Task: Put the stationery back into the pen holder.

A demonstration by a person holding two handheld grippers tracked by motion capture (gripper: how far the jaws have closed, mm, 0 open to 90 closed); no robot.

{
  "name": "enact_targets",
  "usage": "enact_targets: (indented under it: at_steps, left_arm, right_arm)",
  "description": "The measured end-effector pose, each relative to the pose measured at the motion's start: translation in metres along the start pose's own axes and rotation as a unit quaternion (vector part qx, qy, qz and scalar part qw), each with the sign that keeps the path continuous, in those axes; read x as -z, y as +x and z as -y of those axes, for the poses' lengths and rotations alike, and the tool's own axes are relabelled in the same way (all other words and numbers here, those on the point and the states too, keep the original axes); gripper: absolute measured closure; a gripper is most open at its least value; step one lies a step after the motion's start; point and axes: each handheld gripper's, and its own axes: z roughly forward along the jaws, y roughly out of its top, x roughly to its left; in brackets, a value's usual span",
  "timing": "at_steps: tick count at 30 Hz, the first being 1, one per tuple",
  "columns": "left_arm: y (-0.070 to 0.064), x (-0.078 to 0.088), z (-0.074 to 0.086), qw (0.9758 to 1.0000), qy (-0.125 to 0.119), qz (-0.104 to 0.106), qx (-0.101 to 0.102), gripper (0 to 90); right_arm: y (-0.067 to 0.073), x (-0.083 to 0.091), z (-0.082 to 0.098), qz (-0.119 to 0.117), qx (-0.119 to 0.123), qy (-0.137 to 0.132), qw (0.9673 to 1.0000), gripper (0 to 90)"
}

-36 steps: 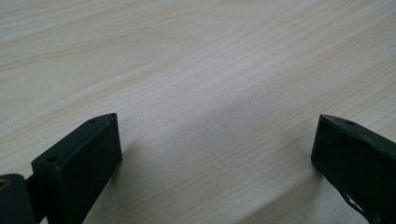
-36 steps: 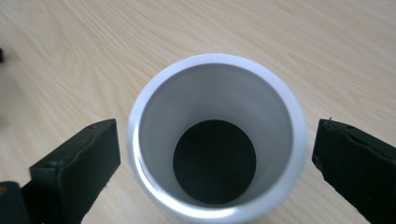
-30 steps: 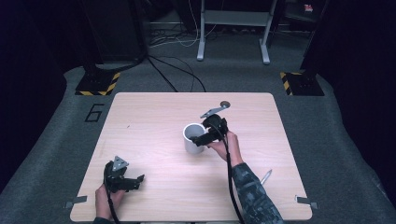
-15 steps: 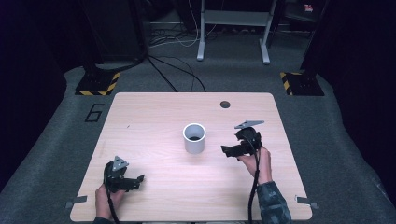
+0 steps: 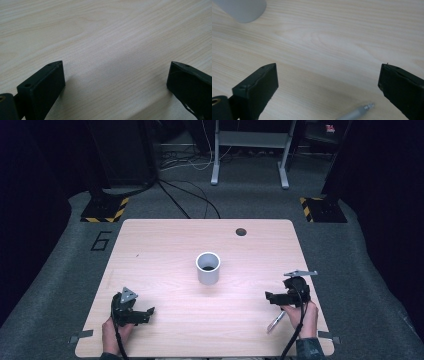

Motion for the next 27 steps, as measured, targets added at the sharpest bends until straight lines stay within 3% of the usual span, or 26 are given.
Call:
enact_targets:
  at_steps: [5,10,14,24,26,27]
  left_arm:
    - [0.001,0.0,0.0,1.0,0.001,-0.001,-0.004,1.6]
    - [0.0,0.0,0.0,1.0,0.001,-0.001,-0.003,1.6]
    - [0.0,0.0,0.0,1.0,0.001,-0.001,-0.003,1.6]
    - [0.001,0.0,0.0,1.0,0.001,-0.002,-0.004,1.6]
    - [0.001,0.0,0.0,1.0,0.002,-0.002,-0.006,1.6]
    - [0.0,0.0,0.0,1.0,0.0,0.0,0.0,1.6]
  right_arm:
    - [-0.011,0.003,0.018,0.007,-0.027,0.007,0.9996,3.4]
    - [-0.017,-0.003,0.038,0.019,-0.056,0.034,0.9977,9.4]
    - [-0.018,-0.007,0.044,0.021,-0.06,0.042,0.9971,14.4]
    - [-0.019,-0.015,0.049,0.041,-0.094,0.064,0.9927,40.5]
    - [-0.019,-0.016,0.047,0.048,-0.093,0.063,0.9925,44.7]
    - [-0.02,-0.018,0.045,0.052,-0.079,0.062,0.9936,48.9]
